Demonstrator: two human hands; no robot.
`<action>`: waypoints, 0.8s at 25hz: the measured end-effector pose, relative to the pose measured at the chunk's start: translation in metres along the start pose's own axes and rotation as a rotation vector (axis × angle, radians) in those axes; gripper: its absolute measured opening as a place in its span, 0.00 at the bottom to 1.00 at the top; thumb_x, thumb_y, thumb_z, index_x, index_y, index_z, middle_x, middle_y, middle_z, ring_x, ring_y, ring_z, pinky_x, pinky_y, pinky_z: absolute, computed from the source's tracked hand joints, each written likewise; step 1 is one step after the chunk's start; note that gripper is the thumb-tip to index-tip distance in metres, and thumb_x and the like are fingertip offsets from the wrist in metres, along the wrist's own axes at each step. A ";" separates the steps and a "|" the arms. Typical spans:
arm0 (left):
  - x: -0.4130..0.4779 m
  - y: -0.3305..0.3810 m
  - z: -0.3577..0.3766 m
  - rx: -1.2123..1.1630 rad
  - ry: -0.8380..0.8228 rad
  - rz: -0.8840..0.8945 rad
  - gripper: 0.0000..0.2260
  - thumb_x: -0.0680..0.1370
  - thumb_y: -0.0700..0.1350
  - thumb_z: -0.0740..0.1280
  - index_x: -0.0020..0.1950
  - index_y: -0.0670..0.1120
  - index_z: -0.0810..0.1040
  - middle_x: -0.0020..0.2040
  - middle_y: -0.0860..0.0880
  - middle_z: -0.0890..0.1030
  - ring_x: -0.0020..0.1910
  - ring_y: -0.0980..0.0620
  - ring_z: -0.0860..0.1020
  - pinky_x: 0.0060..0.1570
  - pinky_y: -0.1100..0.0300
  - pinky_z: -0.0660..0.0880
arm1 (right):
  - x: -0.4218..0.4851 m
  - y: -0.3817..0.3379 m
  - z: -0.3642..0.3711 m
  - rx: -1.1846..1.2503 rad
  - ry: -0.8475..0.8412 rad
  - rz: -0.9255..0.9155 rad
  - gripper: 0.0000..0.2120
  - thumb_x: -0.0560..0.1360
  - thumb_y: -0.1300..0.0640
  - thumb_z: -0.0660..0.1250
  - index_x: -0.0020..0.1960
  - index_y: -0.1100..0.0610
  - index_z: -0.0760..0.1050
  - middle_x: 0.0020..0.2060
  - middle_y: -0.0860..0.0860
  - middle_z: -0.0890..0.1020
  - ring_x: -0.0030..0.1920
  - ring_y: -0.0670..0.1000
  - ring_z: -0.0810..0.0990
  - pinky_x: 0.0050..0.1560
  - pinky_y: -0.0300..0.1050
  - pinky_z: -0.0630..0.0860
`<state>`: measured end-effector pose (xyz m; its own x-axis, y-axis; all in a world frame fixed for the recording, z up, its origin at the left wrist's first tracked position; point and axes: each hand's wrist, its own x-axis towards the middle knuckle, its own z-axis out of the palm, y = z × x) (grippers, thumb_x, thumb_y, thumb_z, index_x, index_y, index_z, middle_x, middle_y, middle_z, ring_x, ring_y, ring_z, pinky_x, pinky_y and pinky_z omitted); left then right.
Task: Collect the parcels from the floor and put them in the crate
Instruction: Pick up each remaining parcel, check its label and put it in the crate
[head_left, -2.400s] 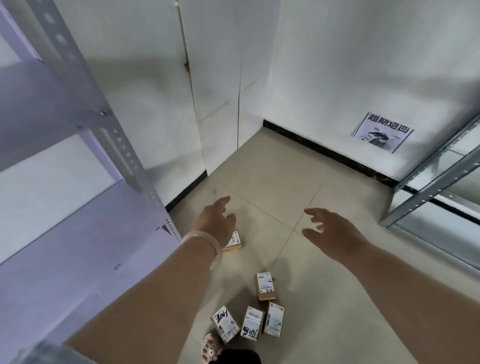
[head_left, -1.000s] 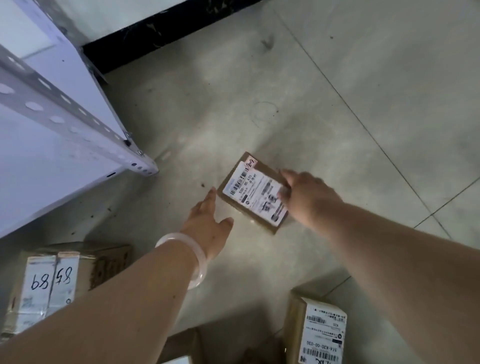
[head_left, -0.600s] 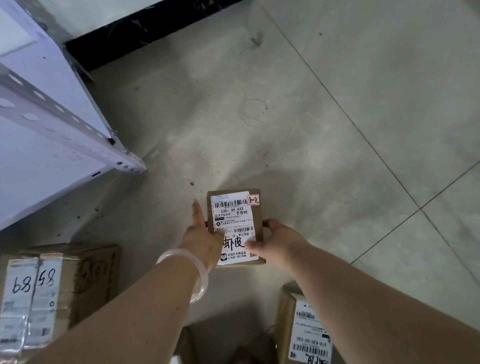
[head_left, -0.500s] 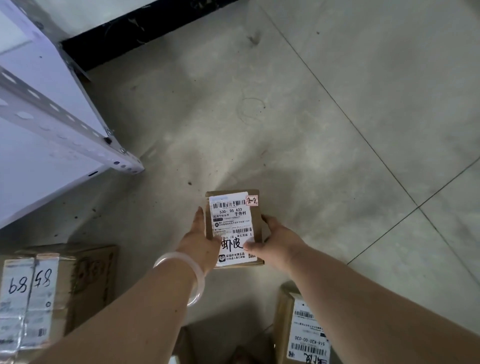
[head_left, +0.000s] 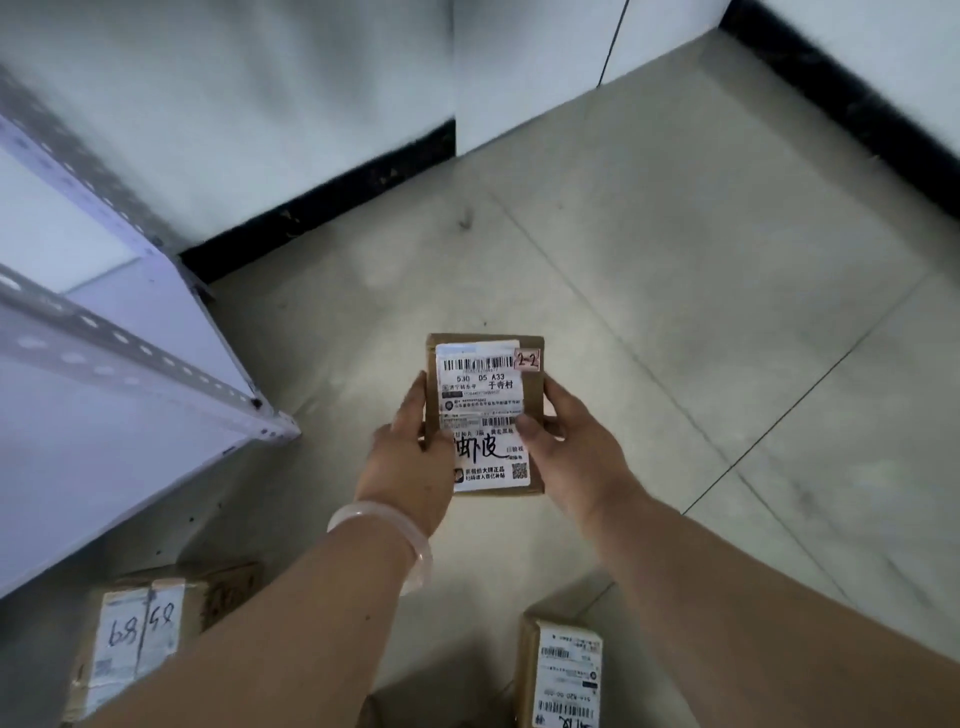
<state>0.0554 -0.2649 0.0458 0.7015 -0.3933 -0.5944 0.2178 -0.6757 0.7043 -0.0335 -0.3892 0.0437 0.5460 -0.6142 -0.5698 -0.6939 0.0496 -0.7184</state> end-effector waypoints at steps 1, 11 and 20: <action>-0.006 0.027 -0.011 -0.036 0.004 0.052 0.24 0.80 0.42 0.58 0.74 0.60 0.61 0.55 0.52 0.80 0.45 0.58 0.79 0.35 0.71 0.72 | -0.007 -0.029 -0.017 0.017 0.022 -0.037 0.23 0.77 0.51 0.65 0.70 0.36 0.65 0.50 0.42 0.81 0.50 0.46 0.82 0.55 0.44 0.78; -0.192 0.318 -0.184 -0.198 -0.017 0.420 0.26 0.76 0.45 0.61 0.69 0.67 0.63 0.54 0.58 0.80 0.51 0.54 0.80 0.52 0.56 0.78 | -0.200 -0.336 -0.173 -0.031 0.215 -0.362 0.22 0.77 0.48 0.63 0.70 0.36 0.65 0.51 0.44 0.82 0.50 0.47 0.81 0.54 0.44 0.77; -0.408 0.492 -0.320 -0.173 0.014 0.693 0.25 0.79 0.40 0.57 0.71 0.63 0.63 0.55 0.56 0.78 0.49 0.55 0.79 0.48 0.61 0.77 | -0.422 -0.534 -0.255 -0.018 0.401 -0.520 0.22 0.78 0.48 0.61 0.70 0.36 0.63 0.47 0.45 0.82 0.47 0.50 0.81 0.45 0.45 0.78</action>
<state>0.0932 -0.2373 0.7590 0.7262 -0.6873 0.0167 -0.1774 -0.1638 0.9704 -0.0132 -0.3573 0.7697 0.5970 -0.8010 0.0453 -0.3964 -0.3436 -0.8514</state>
